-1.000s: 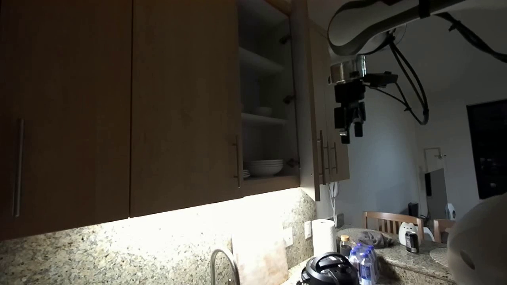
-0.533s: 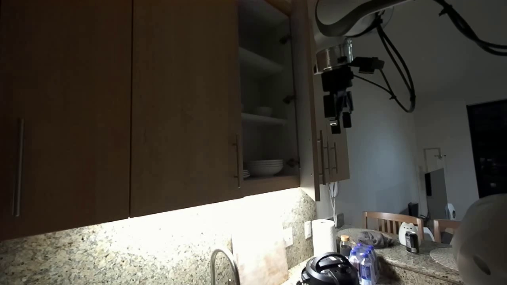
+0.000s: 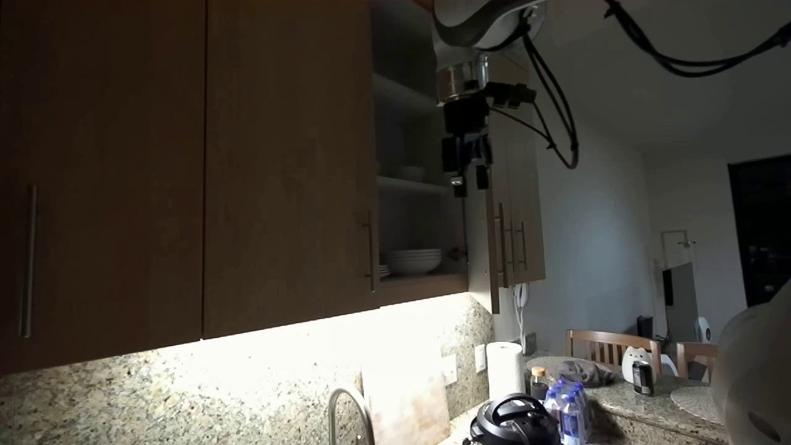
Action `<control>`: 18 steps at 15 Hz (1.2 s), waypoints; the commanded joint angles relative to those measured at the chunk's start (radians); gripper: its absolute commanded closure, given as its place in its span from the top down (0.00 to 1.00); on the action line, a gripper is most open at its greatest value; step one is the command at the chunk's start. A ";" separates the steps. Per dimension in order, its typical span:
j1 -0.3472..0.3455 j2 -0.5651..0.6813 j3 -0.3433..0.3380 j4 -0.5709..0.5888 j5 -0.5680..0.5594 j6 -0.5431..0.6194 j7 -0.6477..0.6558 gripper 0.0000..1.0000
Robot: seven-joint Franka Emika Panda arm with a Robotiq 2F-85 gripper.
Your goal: Open the third cabinet door from the right
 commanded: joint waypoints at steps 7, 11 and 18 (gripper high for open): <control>-0.071 0.261 0.050 0.170 -0.017 0.146 0.272 1.00; -0.104 0.325 0.019 0.225 -0.001 0.154 0.310 1.00; -0.145 0.391 -0.017 0.287 -0.003 0.151 0.382 1.00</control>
